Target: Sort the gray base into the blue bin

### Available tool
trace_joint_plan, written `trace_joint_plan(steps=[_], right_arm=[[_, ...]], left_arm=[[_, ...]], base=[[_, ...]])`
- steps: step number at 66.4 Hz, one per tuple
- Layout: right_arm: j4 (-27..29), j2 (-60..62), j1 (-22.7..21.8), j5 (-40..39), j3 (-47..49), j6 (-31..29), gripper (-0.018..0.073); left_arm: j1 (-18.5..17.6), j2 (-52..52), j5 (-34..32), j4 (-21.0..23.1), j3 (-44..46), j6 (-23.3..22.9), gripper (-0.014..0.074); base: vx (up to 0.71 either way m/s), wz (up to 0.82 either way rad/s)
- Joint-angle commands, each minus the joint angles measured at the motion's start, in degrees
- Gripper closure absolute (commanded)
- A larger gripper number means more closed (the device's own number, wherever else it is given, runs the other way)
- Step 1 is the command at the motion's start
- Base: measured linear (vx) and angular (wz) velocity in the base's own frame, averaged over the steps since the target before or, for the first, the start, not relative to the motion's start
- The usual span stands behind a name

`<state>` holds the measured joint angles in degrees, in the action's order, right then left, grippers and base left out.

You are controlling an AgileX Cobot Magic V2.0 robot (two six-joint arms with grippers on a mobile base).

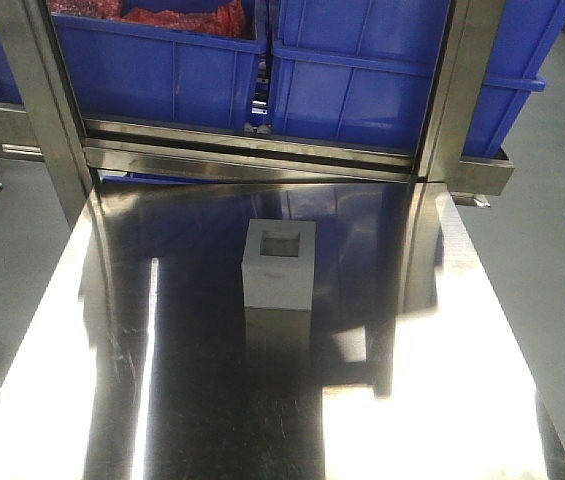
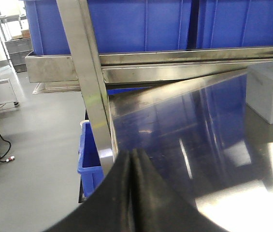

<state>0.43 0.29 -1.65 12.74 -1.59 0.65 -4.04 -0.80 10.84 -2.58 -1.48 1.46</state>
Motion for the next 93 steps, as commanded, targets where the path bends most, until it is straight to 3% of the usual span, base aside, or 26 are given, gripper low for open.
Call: trace_joint_plan(steps=[1, 64, 81, 93], right_arm=[[-0.4, -1.0, -0.1, -4.1, -0.1, -0.6, 0.0564], [-0.4, -1.0, -0.1, -4.1, -0.1, -0.6, 0.0564], [-0.4, -1.0, -0.1, -4.1, -0.1, -0.6, 0.0564], [-0.4, -1.0, -0.1, -4.1, -0.1, -0.6, 0.0564]], left_arm=[[-0.2, -0.7, -4.5, 0.1, 1.2, -0.6, 0.0603], [-0.2, -0.7, -4.6, 0.1, 1.2, -0.6, 0.0603], [-0.2, -0.7, -10.8, 0.2, 1.6, -0.9, 0.0603], [-0.2, -0.7, -18.8, 0.1, 1.9, -0.9, 0.0603]], base=[[0.00, 0.00], [0.00, 0.00], [0.00, 0.00], [0.00, 0.00]])
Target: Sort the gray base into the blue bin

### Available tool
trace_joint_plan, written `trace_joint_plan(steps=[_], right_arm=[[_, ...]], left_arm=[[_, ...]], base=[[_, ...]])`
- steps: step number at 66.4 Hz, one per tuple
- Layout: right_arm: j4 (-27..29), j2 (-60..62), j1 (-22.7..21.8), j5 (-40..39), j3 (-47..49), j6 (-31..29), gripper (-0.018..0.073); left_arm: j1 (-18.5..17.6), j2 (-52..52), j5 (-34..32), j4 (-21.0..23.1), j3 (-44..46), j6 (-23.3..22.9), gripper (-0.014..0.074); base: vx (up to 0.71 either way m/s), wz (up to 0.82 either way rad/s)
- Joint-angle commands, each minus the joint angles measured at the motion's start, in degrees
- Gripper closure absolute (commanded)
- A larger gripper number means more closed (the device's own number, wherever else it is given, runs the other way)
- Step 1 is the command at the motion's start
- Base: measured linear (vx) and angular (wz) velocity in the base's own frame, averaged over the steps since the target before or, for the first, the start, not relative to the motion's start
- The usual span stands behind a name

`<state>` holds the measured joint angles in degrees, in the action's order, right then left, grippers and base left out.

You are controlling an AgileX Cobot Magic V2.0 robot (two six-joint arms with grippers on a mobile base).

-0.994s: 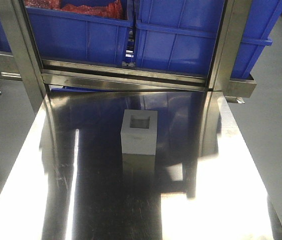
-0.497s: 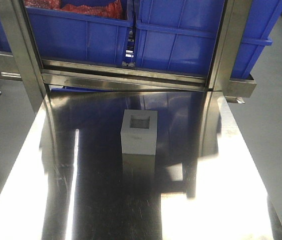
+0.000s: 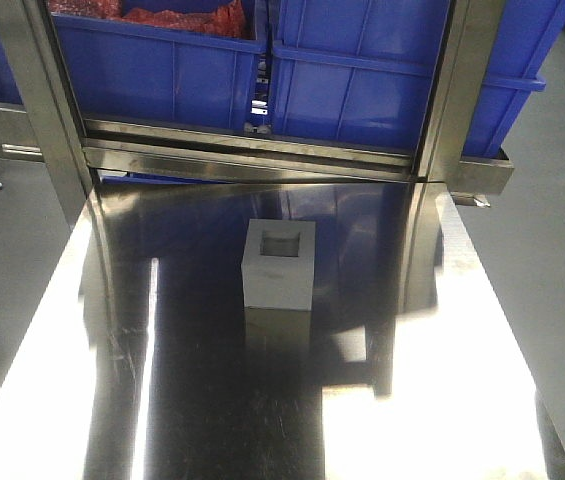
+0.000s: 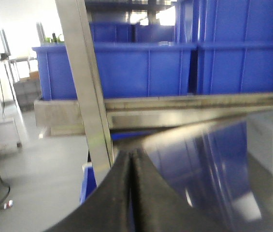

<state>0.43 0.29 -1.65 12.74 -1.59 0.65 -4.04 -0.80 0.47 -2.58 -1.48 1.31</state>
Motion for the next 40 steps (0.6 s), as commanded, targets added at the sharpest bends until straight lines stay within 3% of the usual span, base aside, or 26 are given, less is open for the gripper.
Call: trace_joint_plan(steps=[1, 6, 11, 27, 40], right_arm=[[-0.4, -1.0, -0.1, -4.1, -0.1, -0.6, 0.0564], [-0.4, -1.0, -0.1, -4.1, -0.1, -0.6, 0.0564], [-0.4, -1.0, -0.1, -4.1, -0.1, -0.6, 0.0564], [-0.4, -1.0, -0.1, -4.1, -0.1, -0.6, 0.0564], [-0.4, -1.0, -0.1, -4.1, -0.1, -0.6, 0.0564]], left_arm=[[-0.2, -0.7, -9.1, 0.1, 2.1, -0.8, 0.0603], [-0.2, -0.3, -8.9, 0.1, 6.1, -0.8, 0.0603], [-0.2, 2.4, -4.2, 0.1, 13.6, -0.6, 0.0603], [-0.2, 25.0, 24.7, 0.1, 42.3, -0.3, 0.0603], [-0.2, 34.5, 28.9, 0.3, 49.8, -0.3, 0.0603]], base=[[0.00, 0.00], [0.00, 0.00], [0.00, 0.00], [0.00, 0.00], [0.00, 0.00]])
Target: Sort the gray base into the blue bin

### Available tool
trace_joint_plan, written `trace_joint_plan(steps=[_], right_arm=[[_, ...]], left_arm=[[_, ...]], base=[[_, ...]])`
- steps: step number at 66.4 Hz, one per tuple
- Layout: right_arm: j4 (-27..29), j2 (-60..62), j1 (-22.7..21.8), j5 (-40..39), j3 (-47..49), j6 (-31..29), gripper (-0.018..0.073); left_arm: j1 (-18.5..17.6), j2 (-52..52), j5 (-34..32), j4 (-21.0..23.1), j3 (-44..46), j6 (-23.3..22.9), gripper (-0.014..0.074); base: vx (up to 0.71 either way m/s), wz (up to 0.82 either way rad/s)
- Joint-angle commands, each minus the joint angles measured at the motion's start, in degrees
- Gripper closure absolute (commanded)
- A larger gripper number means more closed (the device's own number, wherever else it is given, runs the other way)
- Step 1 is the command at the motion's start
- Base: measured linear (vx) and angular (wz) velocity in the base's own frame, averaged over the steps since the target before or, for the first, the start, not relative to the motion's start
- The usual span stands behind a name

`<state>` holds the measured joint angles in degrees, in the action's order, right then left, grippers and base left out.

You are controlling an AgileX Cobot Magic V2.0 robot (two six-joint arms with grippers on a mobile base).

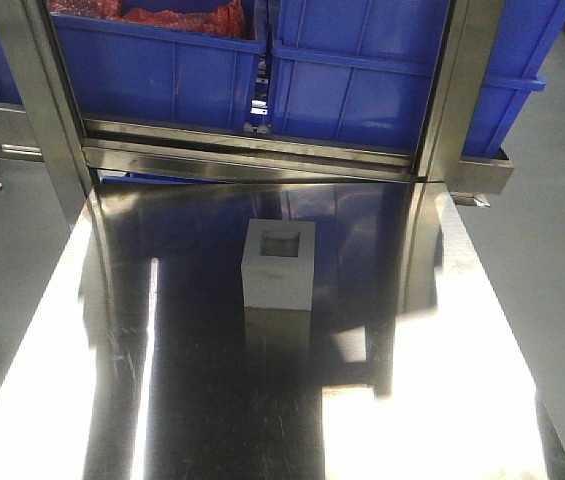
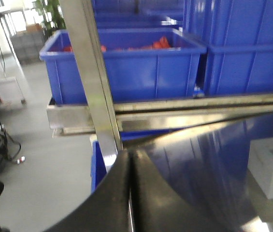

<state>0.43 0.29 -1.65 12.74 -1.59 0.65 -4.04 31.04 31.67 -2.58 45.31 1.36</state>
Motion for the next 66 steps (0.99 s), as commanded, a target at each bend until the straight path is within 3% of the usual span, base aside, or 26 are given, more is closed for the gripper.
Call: trace_joint_plan(steps=[1, 9, 18, 33, 38, 49, 56, 62, 66], right_arm=[[-0.4, -1.0, -0.1, -4.1, -0.1, -0.6, 0.0564], [-0.4, -1.0, -0.1, -4.1, -0.1, -0.6, 0.0564], [-0.4, -1.0, -0.1, -4.1, -0.1, -0.6, 0.0564], [-0.4, -1.0, -0.1, -4.1, -0.1, -0.6, 0.0564], [-0.4, -1.0, -0.1, -4.1, -0.1, -0.6, 0.0564], [-0.4, -1.0, -0.1, -4.1, -0.1, -0.6, 0.0564], [-0.4, -1.0, -0.1, -4.1, -0.1, -0.6, 0.0564], [-0.4, -1.0, -0.1, -4.1, -0.1, -0.6, 0.0564], [-0.4, -1.0, -0.1, -4.1, -0.1, -0.6, 0.0564]], left_arm=[[-0.2, 2.8, -2.3, 0.3, 2.9, -0.3, 0.0603], [-0.2, 2.8, -2.3, 0.3, 2.8, -0.3, 0.0586], [-0.2, 2.7, -2.3, 0.2, 2.8, -0.3, 0.0461], [-0.2, 2.7, -2.7, 0.2, 2.8, -0.3, -0.0022], [-0.2, 2.9, -3.4, 0.2, 2.8, -0.3, -0.0136], [-0.2, 2.9, -7.4, 0.3, 2.8, -0.6, -0.0120], [-0.2, 3.0, -9.5, 3.3, 2.8, -0.5, -0.0087], [-0.2, 5.0, -9.5, 3.6, 3.7, 2.1, -0.0055], [-0.3, 8.3, -8.8, 6.3, 6.3, 6.5, -0.0036]], base=[[0.00, 0.00], [0.00, 0.00], [0.00, 0.00], [0.00, 0.00], [0.00, 0.00], [0.00, 0.00], [0.00, 0.00], [0.00, 0.00], [0.00, 0.00]])
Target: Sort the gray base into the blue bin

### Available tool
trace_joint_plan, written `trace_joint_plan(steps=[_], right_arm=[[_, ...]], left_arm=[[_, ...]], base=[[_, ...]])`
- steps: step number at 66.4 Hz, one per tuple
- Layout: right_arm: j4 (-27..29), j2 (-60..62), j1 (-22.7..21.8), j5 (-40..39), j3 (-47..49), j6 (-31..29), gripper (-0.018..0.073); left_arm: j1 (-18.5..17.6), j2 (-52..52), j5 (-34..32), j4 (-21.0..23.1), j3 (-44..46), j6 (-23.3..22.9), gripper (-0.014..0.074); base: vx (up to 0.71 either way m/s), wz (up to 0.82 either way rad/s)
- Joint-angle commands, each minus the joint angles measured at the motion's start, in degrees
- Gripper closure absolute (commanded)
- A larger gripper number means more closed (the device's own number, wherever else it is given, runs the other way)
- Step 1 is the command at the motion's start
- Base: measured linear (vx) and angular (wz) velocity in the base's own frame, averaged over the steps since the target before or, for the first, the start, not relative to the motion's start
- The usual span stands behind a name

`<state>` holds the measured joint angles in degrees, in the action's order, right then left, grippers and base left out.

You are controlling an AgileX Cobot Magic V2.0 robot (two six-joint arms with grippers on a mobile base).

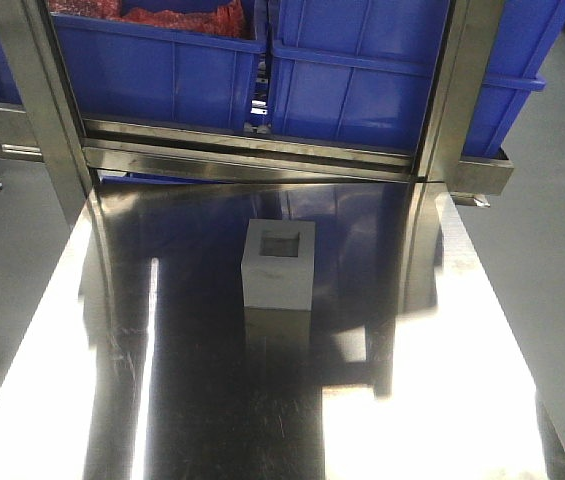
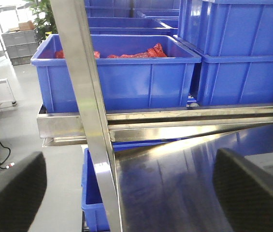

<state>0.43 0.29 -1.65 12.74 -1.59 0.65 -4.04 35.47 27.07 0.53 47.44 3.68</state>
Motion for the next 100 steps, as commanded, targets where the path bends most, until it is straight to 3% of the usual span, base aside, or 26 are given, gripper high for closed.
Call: trace_joint_plan(steps=[1, 11, 20, 26, 32, 40, 50, 55, 61, 82, 100], right_arm=[[-0.4, -1.0, -0.1, -4.1, -0.1, -0.6, 0.0564], [-0.4, -1.0, -0.1, -4.1, -0.1, -0.6, 0.0564], [-0.4, -1.0, -0.1, -4.1, -0.1, -0.6, 0.0564], [-0.4, -1.0, -0.1, -4.1, -0.1, -0.6, 0.0564], [-0.4, -1.0, -0.1, -4.1, -0.1, -0.6, 0.0564], [-0.4, -1.0, -0.1, -4.1, -0.1, -0.6, 0.0564], [-0.4, -1.0, -0.1, -4.1, -0.1, -0.6, 0.0564], [-0.4, -1.0, -0.1, -4.1, -0.1, -0.6, 0.0564], [-0.4, -1.0, -0.1, -4.1, -0.1, -0.6, 0.0564], [-0.4, -1.0, -0.1, -4.1, -0.1, -0.6, 0.0564], [-0.4, -1.0, -0.1, -4.1, -0.1, -0.6, 0.0564]], left_arm=[[-0.3, 4.6, -3.9, 4.1, 4.9, 5.3, -0.0031], [-0.3, 14.9, 0.7, 16.3, 15.1, 19.9, -0.0006], [-0.4, 25.0, 3.1, 25.9, 22.3, 27.1, 0.0019], [-2.8, 30.7, 2.1, 26.7, 25.6, 27.7, 0.0022], [-7.5, 37.0, 0.4, 24.5, 28.3, 27.5, 0.0022], [-15.0, 44.6, -1.1, 16.7, 32.2, 23.2, 0.0022], [-20.2, 54.6, 2.0, 4.2, 38.4, 6.2, 0.0022], [-21.5, 59.1, 5.2, 1.0, 41.7, -0.9, 0.0022], [-22.7, 64.3, 9.0, 0.6, 46.5, -4.6, 0.0022], [-22.9, 77.2, 11.4, 8.9, 55.9, -4.6, 0.0022], [-22.9, 82.4, 12.2, 8.8, 56.9, -5.8, 0.0022]], base=[[0.00, 0.00], [0.00, 0.00], [0.00, 0.00], [0.00, 0.00], [0.00, 0.00], [0.00, 0.00], [0.00, 0.00], [0.00, 0.00], [0.00, 0.00], [0.00, 0.00], [0.00, 0.00]])
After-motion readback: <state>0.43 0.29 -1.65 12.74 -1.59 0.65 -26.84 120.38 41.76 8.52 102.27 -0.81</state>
